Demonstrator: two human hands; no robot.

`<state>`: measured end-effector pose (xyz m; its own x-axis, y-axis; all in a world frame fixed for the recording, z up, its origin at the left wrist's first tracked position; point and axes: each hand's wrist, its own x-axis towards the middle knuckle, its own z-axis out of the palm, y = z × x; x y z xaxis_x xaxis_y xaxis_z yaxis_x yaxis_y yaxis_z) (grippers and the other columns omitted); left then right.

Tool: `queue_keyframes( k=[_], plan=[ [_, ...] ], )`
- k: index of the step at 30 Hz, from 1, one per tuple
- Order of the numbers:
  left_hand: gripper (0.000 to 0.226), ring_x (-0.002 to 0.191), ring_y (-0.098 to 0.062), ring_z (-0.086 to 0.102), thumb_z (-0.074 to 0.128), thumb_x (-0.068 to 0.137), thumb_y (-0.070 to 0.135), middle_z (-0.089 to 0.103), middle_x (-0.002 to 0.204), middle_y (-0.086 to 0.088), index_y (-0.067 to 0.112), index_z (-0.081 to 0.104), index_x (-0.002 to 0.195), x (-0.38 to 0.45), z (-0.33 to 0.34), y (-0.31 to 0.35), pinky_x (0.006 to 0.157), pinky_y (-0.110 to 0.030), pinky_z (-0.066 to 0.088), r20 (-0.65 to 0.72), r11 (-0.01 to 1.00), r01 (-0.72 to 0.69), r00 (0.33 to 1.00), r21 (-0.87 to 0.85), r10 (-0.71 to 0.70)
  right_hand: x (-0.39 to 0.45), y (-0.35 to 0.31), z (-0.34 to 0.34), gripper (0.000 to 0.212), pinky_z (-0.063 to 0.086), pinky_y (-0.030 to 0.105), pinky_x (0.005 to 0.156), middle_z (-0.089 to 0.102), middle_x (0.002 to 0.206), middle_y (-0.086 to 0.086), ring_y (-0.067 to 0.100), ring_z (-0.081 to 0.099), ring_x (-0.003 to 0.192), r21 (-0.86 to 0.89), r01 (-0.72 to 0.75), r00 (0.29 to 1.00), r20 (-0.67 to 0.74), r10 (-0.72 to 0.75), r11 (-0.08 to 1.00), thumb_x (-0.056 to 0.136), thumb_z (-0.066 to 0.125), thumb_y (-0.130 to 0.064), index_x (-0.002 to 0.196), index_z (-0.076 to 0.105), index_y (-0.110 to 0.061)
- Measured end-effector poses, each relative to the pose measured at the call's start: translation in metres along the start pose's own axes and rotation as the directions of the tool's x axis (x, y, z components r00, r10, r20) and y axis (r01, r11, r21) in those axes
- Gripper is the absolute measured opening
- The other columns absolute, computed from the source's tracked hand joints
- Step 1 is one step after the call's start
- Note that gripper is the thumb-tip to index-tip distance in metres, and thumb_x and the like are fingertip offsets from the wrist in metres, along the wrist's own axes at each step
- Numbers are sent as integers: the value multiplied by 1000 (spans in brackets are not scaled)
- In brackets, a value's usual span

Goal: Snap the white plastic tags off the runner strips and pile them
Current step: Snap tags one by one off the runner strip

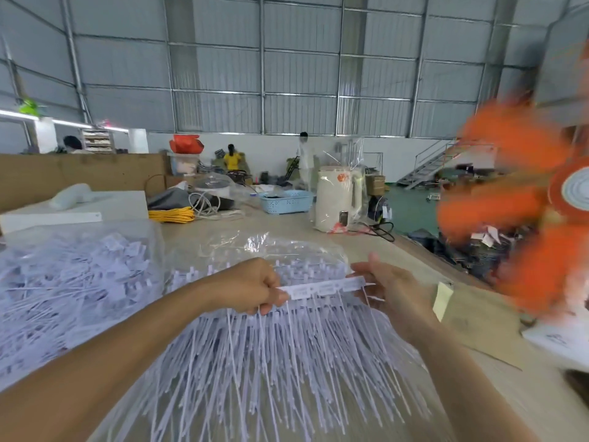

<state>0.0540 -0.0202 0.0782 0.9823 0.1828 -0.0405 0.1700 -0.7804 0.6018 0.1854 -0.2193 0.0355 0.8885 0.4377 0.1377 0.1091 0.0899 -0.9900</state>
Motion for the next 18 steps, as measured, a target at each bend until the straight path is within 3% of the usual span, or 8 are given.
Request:
queue_keyframes(
  k=[5,10,12,14,16,18],
  plan=[
    [25,42,-5,50,58,92,29,63,55,7,14,60,72,6,2,-11,43,-16,39,45,1000,10,999,10,-10,-2,8,6,24,51,23,56,63,66,7,15,59,56,-36,29,998,58,-27,999,90,62,-23,88,67,0],
    [30,47,-5,53,59,92,32,63,64,2,11,61,71,9,2,-9,47,-17,41,34,997,6,999,78,-8,-1,14,7,7,49,17,51,62,58,8,11,59,48,-92,51,996,84,-43,994,87,62,-1,81,63,-2],
    [39,60,-14,53,57,91,42,59,72,-6,6,64,79,10,7,-2,60,-21,45,-25,957,-10,1000,289,18,-1,14,6,7,50,17,52,62,53,4,11,59,47,-94,68,995,83,-60,993,86,62,3,80,61,0],
    [42,84,-17,56,53,89,51,61,89,-3,11,64,95,13,20,9,85,-32,44,-175,887,-17,978,462,111,-1,13,6,10,51,18,53,61,54,5,11,59,48,-74,102,992,84,-96,992,86,61,4,78,61,-1],
    [39,100,-16,55,53,88,53,61,105,3,19,61,105,17,36,23,95,-38,42,-248,909,-97,945,405,211,-3,10,8,12,53,20,56,60,60,9,13,60,51,-58,137,988,81,-132,989,86,62,4,77,61,-3],
    [33,98,-17,58,55,89,48,64,103,1,20,63,103,24,49,34,89,-37,47,-220,957,-168,950,237,221,-5,8,9,12,53,21,56,59,64,13,16,60,53,-46,165,984,76,-162,985,86,61,5,78,61,-4]
  ],
)
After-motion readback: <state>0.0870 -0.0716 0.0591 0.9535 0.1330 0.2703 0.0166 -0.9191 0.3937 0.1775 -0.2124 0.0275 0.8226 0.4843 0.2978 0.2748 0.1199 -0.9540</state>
